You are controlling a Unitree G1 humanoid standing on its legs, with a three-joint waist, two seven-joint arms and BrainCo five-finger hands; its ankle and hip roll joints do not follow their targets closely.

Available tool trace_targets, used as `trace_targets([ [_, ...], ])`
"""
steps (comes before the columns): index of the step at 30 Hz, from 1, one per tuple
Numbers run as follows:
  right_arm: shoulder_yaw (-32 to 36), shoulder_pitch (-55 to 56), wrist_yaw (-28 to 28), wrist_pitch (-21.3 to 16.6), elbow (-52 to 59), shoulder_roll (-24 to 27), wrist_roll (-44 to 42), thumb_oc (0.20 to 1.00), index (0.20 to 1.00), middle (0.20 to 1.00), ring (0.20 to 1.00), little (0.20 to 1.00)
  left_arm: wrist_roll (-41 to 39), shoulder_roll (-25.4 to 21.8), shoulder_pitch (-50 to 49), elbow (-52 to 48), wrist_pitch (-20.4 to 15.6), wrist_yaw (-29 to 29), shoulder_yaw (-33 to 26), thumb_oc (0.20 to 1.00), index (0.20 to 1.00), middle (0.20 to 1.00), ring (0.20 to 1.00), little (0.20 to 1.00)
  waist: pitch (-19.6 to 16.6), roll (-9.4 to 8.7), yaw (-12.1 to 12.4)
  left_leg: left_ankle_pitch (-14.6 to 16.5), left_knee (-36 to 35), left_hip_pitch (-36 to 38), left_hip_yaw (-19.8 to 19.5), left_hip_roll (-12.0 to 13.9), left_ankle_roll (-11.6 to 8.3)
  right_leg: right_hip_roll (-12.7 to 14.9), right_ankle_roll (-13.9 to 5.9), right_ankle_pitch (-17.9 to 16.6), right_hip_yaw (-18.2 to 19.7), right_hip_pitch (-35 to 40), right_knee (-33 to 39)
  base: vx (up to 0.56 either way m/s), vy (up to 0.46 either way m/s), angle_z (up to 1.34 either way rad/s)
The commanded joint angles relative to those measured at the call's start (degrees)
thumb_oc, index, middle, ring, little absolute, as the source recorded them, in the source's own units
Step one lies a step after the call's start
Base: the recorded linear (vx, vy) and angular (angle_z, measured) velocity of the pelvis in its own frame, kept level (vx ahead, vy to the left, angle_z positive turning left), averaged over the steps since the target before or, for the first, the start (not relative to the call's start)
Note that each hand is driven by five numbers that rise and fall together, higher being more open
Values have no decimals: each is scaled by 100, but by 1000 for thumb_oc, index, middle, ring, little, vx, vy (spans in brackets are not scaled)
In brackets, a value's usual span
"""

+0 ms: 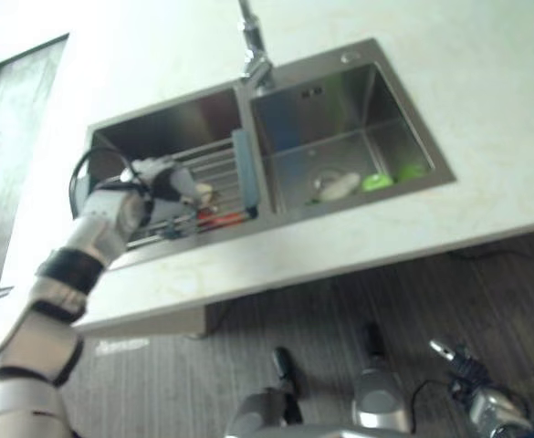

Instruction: Place the dishes in the dishwasher.

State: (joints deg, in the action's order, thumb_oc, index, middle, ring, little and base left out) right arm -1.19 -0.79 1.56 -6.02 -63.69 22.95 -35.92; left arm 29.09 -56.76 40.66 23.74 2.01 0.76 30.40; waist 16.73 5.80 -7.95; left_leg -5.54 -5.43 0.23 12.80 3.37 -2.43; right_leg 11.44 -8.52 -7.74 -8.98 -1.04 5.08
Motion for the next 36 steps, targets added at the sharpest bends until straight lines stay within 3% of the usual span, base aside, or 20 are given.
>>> trace_targets([
  [1, 252, -4, -69, -178, 18, -26, 56, 1000, 1000, 1000, 1000, 1000, -216, -549, 175, 25, -414, -1208, -749, 200, 200, 200, 200, 200, 12, 81, 69, 627, 69, 238, -13, -106, 45, 35, -192, 386, 25, -34, -212, 55, -47, 16],
  [2, 269, 63, -80, -196, -36, -77, 139, 1000, 1000, 1000, 1000, 1000, -208, -644, 20, -310, -546, -1723, -996, 200, 200, 200, 200, 200, -66, 84, 119, 652, 60, 306, -28, -96, 42, 32, -179, 426, -36, 76, -186, 72, -36, 24],
  [9, 431, 354, -47, -148, -368, -188, 598, 1000, 1000, 1000, 1000, 1000, 175, -997, -911, -1494, -1194, -3290, -2228, 200, 200, 200, 200, 200, -383, 76, 306, 715, 43, 518, -105, -6, -19, -13, -131, 595, -218, 416, -145, 85, -47, 14],
  [15, 539, 500, 15, -167, -612, -277, 914, 1000, 1000, 1000, 1000, 1000, -66, -667, -2015, -2115, -1386, -3609, -3159, 200, 200, 200, 200, 200, -519, 73, 442, 767, 81, 658, -252, 94, -40, -101, -18, 847, -285, 585, -276, 65, -102, 2],
  [18, 526, 512, 141, -189, -674, -347, 1047, 1000, 1000, 1000, 1000, 1000, -195, -68, -2750, -2426, -1537, -3762, -3636, 200, 200, 200, 200, 200, -555, 30, 627, 875, 339, 647, -565, 139, -36, -232, 143, 1055, -255, 682, -415, 68, -221, 29],
  [22, 239, 399, 346, -189, -602, -333, 1603, 1000, 1000, 1000, 1000, 1000, -108, 436, -3294, -2649, -1554, -3746, -3860, 200, 200, 200, 200, 200, -516, -1, 860, 941, 931, 315, -913, 184, -117, -361, 337, 1205, -346, 689, -549, 0, -213, 41],
  [24, 49, 324, 460, -230, -607, -293, 1835, 1000, 1000, 1000, 1000, 1000, -114, 554, -3452, -2727, -1540, -3707, -3946, 200, 200, 200, 200, 200, -481, 47, 965, 791, 941, 203, -934, 299, -210, -429, 394, 1266, -493, 699, -595, -55, -159, 58],
  [27, -267, 229, 505, -236, -489, -250, 1890, 1000, 1000, 1000, 1000, 1000, -223, 735, -3542, -2748, -1838, -3685, -4032, 200, 200, 200, 200, 200, -326, 220, 1112, -4, 387, -19, -695, 671, -548, -554, 413, 1327, -862, 848, -561, -194, -68, 90],
  [28, -280, 209, 386, -184, -464, -240, 1729, 1000, 1000, 1000, 1000, 1000, -291, 824, -3510, -2668, -2108, -3614, -4041, 200, 200, 200, 200, 200, -293, 190, 1101, -37, 422, -78, -371, 720, -568, -461, 390, 1307, -1120, 925, -517, -299, -18, 174],
  [29, -259, 208, 323, -132, -448, -231, 1635, 1000, 1000, 1000, 1000, 1000, -284, 880, -3490, -2626, -2225, -3573, -4021, 200, 200, 200, 200, 200, -297, 170, 1078, 12, 513, -71, -207, 706, -536, -407, 384, 1283, -1245, 928, -515, -245, 15, 220],
  [32, 9, 268, 134, -8, -510, -223, 1202, 1000, 1000, 1000, 1000, 1000, -52, 1172, -3348, -2517, -2513, -3589, -3760, 200, 200, 200, 200, 200, -392, 54, 914, 729, 1287, 102, 358, 508, -280, -179, 413, 1275, -1532, 836, -635, -235, 79, 155],
  [33, 9, 268, 134, -8, -510, -223, 1202, 1000, 1000, 1000, 1000, 1000, -52, 1172, -3348, -2517, -2513, -3589, -3760, 200, 200, 200, 200, 200, -392, 54, 914, 729, 1287, 102, 358, 508, -280, -179, 413, 1275, -1532, 836, -635, -297, 221, 111],
  [34, 187, 355, 118, -66, -559, -249, 1095, 1000, 1000, 1000, 1000, 1000, -64, 1265, -3276, -2529, -2630, -3581, -3652, 200, 200, 200, 200, 200, -483, 92, 850, 1025, 1233, 339, 586, 316, -120, -144, 402, 1258, -1731, 707, -794, -221, 236, 109],
  [36, 380, 465, 186, -213, -648, -295, 1082, 1000, 1000, 1000, 1000, 1000, -160, 1283, -3269, -2619, -2583, -3508, -3613, 200, 200, 200, 200, 200, -531, 122, 826, 931, 861, 492, 632, 209, -85, -149, 372, 1227, -1848, 679, -827, -197, 295, 114],
])
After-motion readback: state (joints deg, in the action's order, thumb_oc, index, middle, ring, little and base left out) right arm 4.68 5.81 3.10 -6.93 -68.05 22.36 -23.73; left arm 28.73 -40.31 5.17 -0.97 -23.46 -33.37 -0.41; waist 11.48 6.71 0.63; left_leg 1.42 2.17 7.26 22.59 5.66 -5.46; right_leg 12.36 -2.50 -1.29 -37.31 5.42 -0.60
